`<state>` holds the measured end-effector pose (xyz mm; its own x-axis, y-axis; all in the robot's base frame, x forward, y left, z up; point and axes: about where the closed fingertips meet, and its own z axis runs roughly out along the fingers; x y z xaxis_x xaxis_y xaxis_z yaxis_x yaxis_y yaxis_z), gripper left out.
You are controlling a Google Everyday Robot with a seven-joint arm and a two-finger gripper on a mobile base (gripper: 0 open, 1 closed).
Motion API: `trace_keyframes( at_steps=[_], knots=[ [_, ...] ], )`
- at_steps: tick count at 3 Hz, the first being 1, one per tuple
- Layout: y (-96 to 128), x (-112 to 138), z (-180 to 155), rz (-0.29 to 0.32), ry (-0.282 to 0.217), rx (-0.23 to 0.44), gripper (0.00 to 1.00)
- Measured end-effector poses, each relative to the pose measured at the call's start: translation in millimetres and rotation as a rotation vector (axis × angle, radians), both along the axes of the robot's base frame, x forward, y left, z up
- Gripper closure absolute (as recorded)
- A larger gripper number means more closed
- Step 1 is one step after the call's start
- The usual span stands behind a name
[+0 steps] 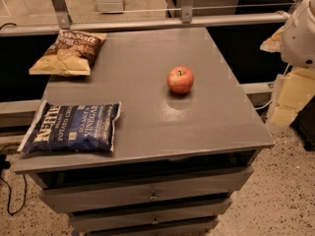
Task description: Pick brown chip bag
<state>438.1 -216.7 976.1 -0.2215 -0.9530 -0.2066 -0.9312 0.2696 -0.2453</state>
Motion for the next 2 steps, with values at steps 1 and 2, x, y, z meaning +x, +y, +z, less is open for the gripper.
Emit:
trace_keyframes(
  at_steps=[1,2],
  knots=[
    [0.0,0.0,0.0,0.000,0.000,0.000,0.00],
    [33.0,35.7,-4.4,0.025,-0.029,0.079,0.00]
  ],
)
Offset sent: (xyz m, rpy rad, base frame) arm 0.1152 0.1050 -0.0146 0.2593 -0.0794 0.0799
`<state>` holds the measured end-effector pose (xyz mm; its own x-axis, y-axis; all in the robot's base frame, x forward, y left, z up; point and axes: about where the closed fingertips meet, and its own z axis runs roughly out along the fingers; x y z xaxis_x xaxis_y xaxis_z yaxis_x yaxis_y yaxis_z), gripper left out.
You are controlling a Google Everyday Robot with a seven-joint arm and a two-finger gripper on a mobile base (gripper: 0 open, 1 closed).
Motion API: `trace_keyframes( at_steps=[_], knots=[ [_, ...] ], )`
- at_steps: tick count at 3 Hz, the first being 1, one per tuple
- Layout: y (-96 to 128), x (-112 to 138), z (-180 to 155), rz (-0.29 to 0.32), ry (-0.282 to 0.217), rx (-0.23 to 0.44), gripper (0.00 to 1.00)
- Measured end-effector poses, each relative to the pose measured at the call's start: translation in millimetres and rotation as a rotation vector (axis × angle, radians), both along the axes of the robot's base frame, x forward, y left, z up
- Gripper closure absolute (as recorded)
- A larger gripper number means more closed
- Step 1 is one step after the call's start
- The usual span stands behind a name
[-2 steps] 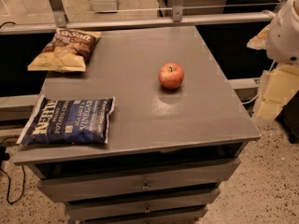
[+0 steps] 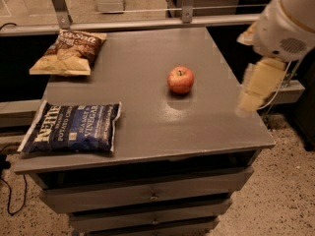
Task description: Pick brown chip bag
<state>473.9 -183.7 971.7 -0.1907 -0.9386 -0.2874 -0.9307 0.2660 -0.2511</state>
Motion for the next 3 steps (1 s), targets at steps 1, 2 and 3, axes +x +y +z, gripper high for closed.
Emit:
trace_keyframes(
  at_steps=[1,2,3],
  knots=[
    [69.8,70.1,3.1,0.069,-0.061,0.146,0.00],
    [148.0,137.4,13.4,0.131,-0.124,0.316,0.00],
    [148.3,137.5,13.3,0.132,-0.124,0.316,0.00]
  ],
)
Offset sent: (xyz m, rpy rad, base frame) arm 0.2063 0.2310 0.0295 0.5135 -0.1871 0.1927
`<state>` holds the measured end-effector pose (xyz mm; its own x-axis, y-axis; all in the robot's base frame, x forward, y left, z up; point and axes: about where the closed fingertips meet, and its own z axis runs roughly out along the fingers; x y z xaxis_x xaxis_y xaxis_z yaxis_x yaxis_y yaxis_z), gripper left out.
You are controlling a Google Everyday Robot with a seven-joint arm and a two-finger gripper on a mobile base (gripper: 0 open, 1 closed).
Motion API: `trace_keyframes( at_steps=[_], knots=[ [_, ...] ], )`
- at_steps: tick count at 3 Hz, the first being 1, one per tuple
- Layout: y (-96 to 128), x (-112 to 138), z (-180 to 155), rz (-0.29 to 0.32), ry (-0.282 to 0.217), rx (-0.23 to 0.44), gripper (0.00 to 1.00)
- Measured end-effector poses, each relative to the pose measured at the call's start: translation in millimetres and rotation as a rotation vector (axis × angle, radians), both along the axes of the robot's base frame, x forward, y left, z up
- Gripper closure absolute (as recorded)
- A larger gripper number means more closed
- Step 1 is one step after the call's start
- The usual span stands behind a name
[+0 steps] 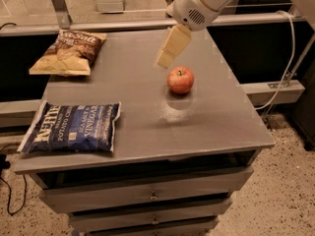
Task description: Pick brown chip bag
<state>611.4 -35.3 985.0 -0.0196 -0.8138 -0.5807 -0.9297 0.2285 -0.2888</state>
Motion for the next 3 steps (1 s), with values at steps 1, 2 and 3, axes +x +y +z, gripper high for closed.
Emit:
trace_keyframes(
  at_steps=[1,2,3],
  knots=[
    [32.0,12.4,-6.2,0.018,0.004,0.039,0.00],
    [83.9,44.3,-25.1,0.008,0.034,0.152,0.00],
    [131.4,79.4,-44.5,-0.025,0.072,0.269,0.00]
  ],
)
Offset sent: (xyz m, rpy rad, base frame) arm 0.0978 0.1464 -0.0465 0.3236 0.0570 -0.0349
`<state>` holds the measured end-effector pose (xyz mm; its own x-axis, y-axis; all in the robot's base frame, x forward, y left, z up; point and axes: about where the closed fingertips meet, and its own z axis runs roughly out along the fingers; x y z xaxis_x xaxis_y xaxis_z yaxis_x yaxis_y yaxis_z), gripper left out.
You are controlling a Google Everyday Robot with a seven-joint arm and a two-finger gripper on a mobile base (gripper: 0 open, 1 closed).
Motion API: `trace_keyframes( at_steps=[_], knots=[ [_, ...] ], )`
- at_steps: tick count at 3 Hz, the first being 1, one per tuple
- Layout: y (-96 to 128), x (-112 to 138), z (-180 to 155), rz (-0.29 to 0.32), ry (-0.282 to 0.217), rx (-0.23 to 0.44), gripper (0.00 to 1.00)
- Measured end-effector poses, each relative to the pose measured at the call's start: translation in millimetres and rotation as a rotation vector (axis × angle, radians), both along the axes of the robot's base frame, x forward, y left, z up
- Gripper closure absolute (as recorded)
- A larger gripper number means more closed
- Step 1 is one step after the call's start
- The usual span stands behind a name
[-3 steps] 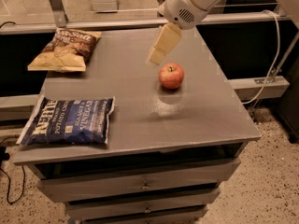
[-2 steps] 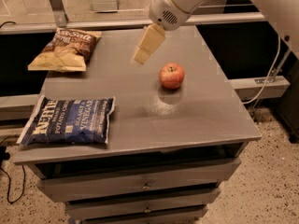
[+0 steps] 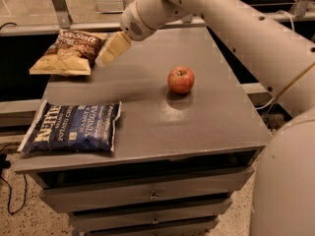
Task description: Pick brown chip bag
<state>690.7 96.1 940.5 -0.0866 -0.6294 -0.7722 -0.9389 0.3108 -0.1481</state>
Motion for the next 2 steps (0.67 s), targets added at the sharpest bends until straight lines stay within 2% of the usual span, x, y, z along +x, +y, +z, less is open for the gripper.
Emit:
trace_keyframes(
  at_steps=[1,2],
  knots=[
    [45.3,25.3,-20.0,-0.019,0.038,0.102,0.00],
    [98.3,34.0,-40.5,0.011,0.073,0.173,0.00]
  ],
)
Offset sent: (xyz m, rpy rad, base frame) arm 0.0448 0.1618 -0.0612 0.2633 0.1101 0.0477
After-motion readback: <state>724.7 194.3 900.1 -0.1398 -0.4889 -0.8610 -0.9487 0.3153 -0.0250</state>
